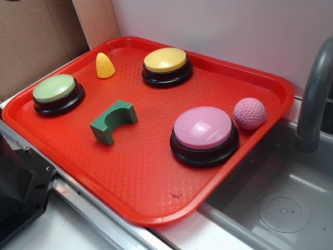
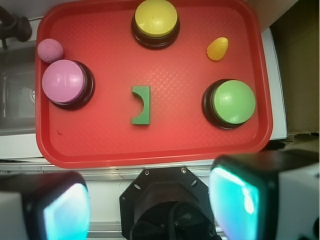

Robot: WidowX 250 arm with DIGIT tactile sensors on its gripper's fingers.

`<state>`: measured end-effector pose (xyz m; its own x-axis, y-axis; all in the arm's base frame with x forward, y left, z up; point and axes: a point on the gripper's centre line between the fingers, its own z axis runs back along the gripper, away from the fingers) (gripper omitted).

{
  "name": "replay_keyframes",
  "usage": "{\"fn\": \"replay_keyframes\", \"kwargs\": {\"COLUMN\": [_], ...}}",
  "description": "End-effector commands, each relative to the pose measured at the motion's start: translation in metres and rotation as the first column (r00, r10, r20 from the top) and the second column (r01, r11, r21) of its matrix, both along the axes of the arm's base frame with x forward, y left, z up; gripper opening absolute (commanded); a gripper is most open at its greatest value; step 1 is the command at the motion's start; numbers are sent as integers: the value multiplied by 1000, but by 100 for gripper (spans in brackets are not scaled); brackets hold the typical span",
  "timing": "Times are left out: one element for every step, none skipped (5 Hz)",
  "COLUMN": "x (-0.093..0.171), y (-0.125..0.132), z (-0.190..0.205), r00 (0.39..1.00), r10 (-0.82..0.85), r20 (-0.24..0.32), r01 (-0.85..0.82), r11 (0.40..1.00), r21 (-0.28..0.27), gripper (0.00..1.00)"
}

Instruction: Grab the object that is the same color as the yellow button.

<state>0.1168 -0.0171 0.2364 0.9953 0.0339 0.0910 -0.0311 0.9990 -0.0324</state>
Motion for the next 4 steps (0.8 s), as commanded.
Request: {"fn": "replay_keyframes", "kwargs": {"x": [0, 38, 73, 103], "y": [0, 50, 79, 112], "z": [0, -38, -53, -75], "r00": [1000, 989, 977, 974], "r10": [0, 139, 212, 228], "r20": [0, -50, -21, 12], "r01": [0, -136, -209, -228], "r11": [1000, 989, 972, 965], "r21": [0, 56, 104, 126], "gripper": [100, 100, 100, 100]}}
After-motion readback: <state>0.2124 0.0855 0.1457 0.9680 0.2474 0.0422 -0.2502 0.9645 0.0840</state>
